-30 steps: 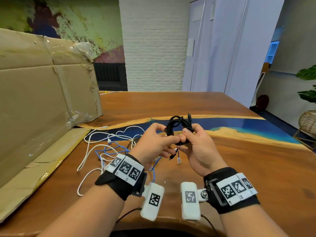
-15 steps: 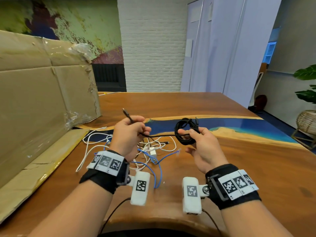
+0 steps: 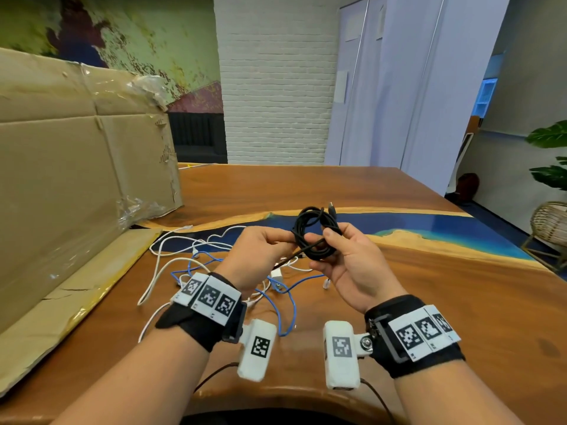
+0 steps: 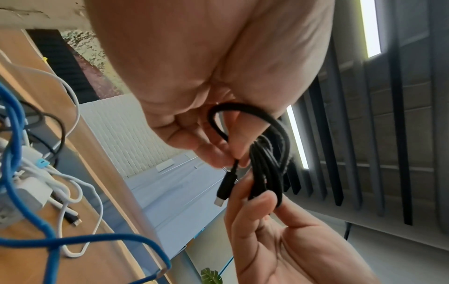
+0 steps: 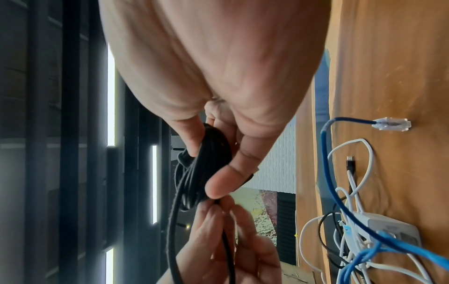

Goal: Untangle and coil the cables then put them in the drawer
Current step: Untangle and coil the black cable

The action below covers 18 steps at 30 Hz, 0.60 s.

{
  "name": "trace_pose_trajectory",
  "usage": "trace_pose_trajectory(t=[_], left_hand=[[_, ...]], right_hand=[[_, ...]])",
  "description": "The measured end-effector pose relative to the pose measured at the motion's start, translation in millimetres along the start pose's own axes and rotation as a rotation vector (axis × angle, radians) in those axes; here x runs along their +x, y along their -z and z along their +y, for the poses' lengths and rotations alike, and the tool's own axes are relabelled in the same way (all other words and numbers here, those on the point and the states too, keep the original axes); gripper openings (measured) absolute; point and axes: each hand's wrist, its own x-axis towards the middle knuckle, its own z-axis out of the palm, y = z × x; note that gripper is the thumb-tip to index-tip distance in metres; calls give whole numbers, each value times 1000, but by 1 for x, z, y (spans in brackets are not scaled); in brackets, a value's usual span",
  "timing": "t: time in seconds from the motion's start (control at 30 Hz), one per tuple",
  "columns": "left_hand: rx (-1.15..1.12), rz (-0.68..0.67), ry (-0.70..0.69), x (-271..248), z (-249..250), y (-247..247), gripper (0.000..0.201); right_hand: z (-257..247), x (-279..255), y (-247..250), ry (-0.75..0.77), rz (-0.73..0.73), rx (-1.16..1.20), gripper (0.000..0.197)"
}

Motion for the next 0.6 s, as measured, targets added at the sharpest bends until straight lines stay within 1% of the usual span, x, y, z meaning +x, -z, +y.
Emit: trace_pose_trajectory(t=[0.1, 0.2, 0.33, 0.43, 0.5, 0.57, 0.6], left_hand=[[-88, 109, -41, -1, -3, -1, 22], [-225, 203, -10, 1, -7, 0, 22], [-466, 142, 70, 0, -7, -1, 21], [-582, 199, 125, 1, -11, -5, 22], [-659, 237, 128, 3, -13, -6, 23], [-661, 243, 133, 5, -13, -6, 25], [-628, 223, 145, 4, -12, -7, 26]], right_hand=[[-2, 0, 1, -17, 23, 3, 6], [-2, 0, 3, -24, 43, -1, 5], [3, 0, 4, -24, 26, 10, 7], [7, 1, 0, -20, 13, 18, 12], [11, 3, -3, -7, 16, 34, 15], [15, 5, -4, 2, 24, 39, 18], [16, 6, -4, 1, 27, 37, 19]])
